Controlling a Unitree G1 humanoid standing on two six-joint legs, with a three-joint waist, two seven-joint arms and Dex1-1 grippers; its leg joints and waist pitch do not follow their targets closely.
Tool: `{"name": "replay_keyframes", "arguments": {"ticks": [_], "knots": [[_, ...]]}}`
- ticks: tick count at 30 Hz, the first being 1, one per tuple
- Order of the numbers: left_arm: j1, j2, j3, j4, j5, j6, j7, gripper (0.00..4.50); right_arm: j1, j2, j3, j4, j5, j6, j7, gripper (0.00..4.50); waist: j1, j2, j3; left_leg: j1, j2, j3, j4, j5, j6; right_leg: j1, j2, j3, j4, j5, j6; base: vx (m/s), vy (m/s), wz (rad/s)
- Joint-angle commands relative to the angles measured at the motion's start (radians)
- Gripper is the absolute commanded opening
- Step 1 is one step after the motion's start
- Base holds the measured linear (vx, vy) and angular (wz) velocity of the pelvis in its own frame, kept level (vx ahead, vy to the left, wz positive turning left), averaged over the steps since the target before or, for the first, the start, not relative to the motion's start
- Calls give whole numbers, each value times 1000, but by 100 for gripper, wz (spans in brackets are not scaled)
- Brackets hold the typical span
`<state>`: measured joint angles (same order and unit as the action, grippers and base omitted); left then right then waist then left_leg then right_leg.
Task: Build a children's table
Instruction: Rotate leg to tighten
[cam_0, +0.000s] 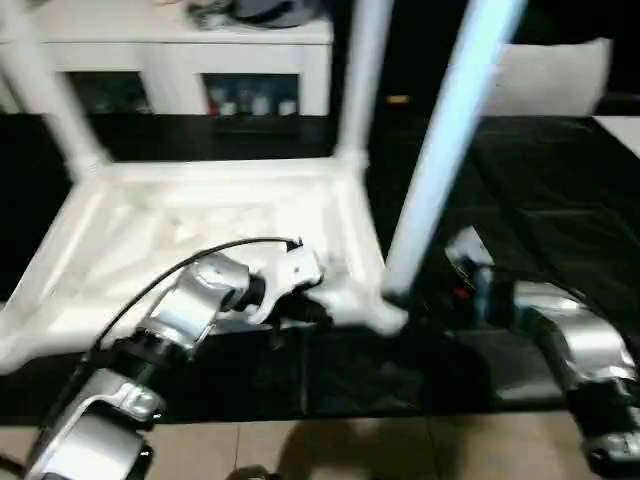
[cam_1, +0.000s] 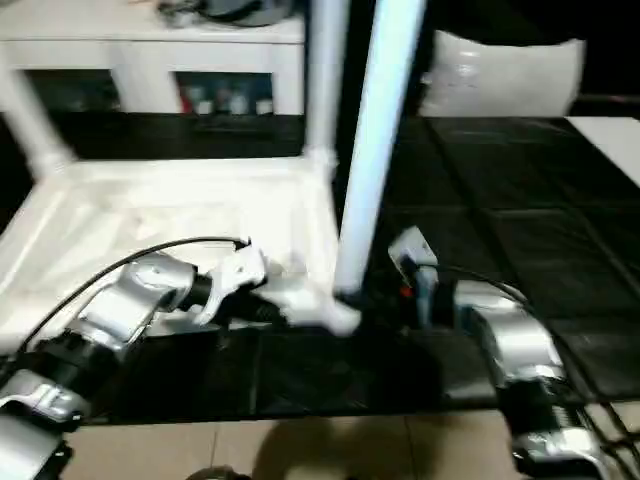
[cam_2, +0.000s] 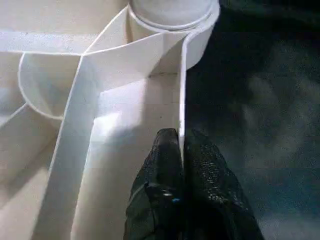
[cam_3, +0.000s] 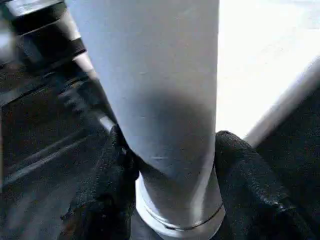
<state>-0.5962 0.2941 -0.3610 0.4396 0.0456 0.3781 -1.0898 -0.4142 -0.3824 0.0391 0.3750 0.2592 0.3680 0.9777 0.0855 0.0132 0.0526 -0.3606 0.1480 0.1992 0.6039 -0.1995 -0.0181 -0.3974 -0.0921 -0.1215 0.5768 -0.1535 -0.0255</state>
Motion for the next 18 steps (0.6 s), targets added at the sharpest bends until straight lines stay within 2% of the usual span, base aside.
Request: {"name": "replay_keyframes", "arguments": {"ticks": [1, 2, 4, 6, 7, 8, 10, 11, 12, 13, 15, 18], "knots": [[-16, -72, -28, -19, -39, 34, 16, 0, -44, 56, -16, 38, -9, 30, -146, 195, 0, -7, -59, 11, 88, -59, -79, -284, 2, 48, -98, 54, -98, -525, -114, 0, 0, 0], [-22, -96, -18, -8, -35, 53, 54, 0, -59, 82, -33, 59, -17, 39, -216, 195, -10, -9, -61, 5, 87, -58, -79, -277, 3, 50, -97, 56, -94, -509, -114, 0, 0, 0], [-49, -164, 20, 44, -22, 81, 182, 0, -82, 132, -70, 94, -37, 61, -360, 195, -17, -6, -62, 12, 83, -55, -75, -272, 6, 44, -95, 57, -97, -494, -122, 0, 0, 0], [-58, -183, 33, 60, -19, 82, 221, 0, -87, 143, -78, 105, -42, 56, -392, 195, -20, -8, -63, 12, 80, -53, -73, -261, 12, 46, -95, 55, -101, -489, -123, 0, 0, 0], [-69, -209, 53, 77, -20, 83, 262, 0, -92, 161, -106, 120, -20, 44, -417, 195, -19, -8, -64, 7, 79, -51, -73, -245, 27, 48, -94, 57, -99, -468, -124, 0, 0, 0], [-72, -220, 60, 77, -23, 85, 274, 0, -90, 170, -121, 115, -8, 35, -420, 251, -16, -9, -68, 8, 81, -50, -71, -229, 35, 49, -95, 59, -95, -434, -133, 0, 0, 0], [-73, -227, 59, 70, -22, 83, 273, 0, -85, 178, -136, 103, 3, 34, -426, 265, -13, -11, -71, 1, 83, -49, -72, -183, 54, 52, -93, 62, -83, -353, -154, 0, 0, 0], [-70, -222, 50, 64, -16, 71, 264, 0, -77, 177, -133, 92, 2, 37, -421, 273, -11, -5, -73, 0, 84, -49, -71, -160, 68, 54, -94, 63, -76, -307, -171, 0, 0, 0], [-68, -220, 45, 63, -11, 65, 262, 0, -71, 177, -132, 82, -1, 42, -421, 273, -9, -7, -75, 2, 84, -45, -68, -145, 75, 51, -92, 63, -73, -269, -186, 0, 0, 0], [-64, -212, 38, 63, -3, 45, 253, 0, -63, 173, -128, 70, -8, 43, -419, 293, -7, -8, -74, 0, 83, -45, -68, -136, 82, 53, -91, 63, -72, -259, -190, 0, 0, 0], [-59, -196, 24, 70, 12, 5, 241, 0, -48, 162, -118, 53, -15, 28, -408, 299, -1, -7, -74, -1, 84, -44, -68, -130, 91, 54, -92, 63, -71, -260, -186, 0, 0, 0], [-57, -173, 17, 87, 34, -24, 246, 0, -24, 127, -95, 33, -52, -14, -399, 329, 9, -5, -73, 3, 87, -43, -70, -129, 83, 52, -91, 63, -70, -266, -181, 0, 0, 0]]}}
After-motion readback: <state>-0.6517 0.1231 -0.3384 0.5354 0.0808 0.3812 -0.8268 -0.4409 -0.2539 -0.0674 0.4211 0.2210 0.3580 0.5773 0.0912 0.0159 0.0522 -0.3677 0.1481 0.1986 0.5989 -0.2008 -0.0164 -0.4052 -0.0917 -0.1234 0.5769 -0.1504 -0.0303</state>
